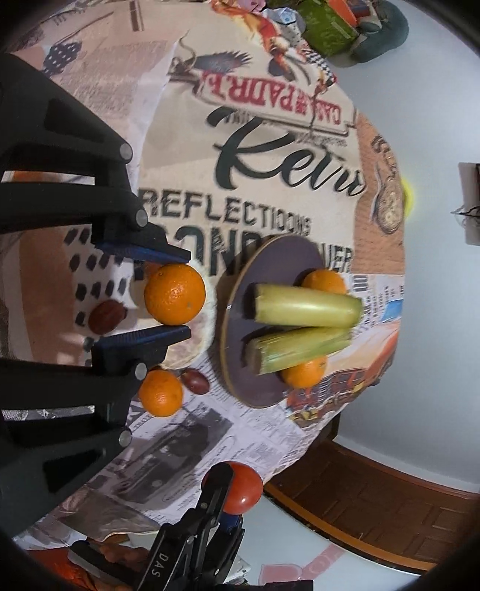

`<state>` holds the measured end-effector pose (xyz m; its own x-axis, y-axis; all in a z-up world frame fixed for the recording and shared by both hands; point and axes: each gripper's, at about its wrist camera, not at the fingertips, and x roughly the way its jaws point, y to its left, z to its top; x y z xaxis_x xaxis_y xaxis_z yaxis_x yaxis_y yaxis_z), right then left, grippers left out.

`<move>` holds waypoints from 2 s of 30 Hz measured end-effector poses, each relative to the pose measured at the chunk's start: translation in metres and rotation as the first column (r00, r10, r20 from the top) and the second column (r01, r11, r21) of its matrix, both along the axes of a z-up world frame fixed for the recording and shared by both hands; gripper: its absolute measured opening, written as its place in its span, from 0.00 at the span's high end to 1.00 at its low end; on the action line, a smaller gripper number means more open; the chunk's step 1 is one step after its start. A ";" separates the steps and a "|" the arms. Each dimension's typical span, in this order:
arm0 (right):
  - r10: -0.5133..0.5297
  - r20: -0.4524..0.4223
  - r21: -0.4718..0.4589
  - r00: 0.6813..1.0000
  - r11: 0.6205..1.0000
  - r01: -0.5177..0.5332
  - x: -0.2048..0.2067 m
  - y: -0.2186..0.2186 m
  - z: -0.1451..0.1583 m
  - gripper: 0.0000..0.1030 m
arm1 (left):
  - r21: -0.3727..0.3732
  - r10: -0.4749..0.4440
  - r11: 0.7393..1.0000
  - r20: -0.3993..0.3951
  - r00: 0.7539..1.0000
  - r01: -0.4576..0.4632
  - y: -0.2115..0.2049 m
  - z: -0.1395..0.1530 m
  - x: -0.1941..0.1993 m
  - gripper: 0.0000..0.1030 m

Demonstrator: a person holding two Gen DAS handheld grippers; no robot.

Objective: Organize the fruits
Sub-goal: 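Grasp and lift the small mandarin with the left gripper while the right gripper lifts the tomato, then carry the mandarin and tomato over the dark plate and lower them with both grippers, then open both grippers to release the mandarin and tomato on the plate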

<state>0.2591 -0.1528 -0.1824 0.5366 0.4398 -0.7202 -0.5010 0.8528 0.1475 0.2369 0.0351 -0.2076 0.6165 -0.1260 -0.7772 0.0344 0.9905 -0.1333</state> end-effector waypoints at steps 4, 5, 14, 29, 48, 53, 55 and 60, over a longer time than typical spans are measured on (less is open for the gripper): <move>-0.002 0.025 0.009 1.000 1.000 0.002 0.007 0.003 0.008 0.57 | 0.015 0.014 1.000 0.040 0.999 -0.015 0.007 0.013 0.006 0.68; -0.003 0.033 0.012 0.999 1.000 0.003 0.010 0.004 0.011 0.57 | 0.017 0.016 1.000 0.047 0.999 -0.017 0.008 0.015 0.007 0.68; -0.013 0.071 0.018 0.997 1.000 0.012 0.030 0.012 0.019 0.57 | 0.028 0.020 0.999 0.093 0.995 -0.022 0.014 0.026 0.035 0.68; -0.015 0.062 0.018 0.998 1.000 0.014 0.067 0.028 0.008 0.57 | 0.047 0.030 0.998 0.119 0.992 -0.036 0.016 0.023 0.090 0.68; 0.010 -0.009 -0.023 1.000 1.000 -0.010 0.083 0.039 -0.027 0.57 | 0.066 0.033 0.997 0.036 0.999 -0.035 0.019 -0.011 0.136 0.68; 0.012 -0.035 -0.029 0.999 1.000 -0.013 0.087 0.040 -0.038 0.57 | 0.074 0.037 0.997 0.026 0.999 -0.039 0.020 -0.017 0.139 0.68; 0.013 -0.035 -0.027 0.999 1.000 -0.014 0.086 0.041 -0.039 0.57 | 0.072 0.039 0.997 0.016 0.999 -0.041 0.021 -0.020 0.141 0.68; 0.015 -0.040 -0.019 0.999 1.000 -0.016 0.086 0.041 -0.040 0.55 | 0.064 0.042 0.997 -0.006 0.999 -0.042 0.023 -0.026 0.143 0.67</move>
<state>0.3452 -0.1116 -0.2224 0.5003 0.4335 -0.7495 -0.5084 0.8478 0.1509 0.3796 0.0583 -0.2331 0.6147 -0.0497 -0.7872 -0.0083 0.9975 -0.0695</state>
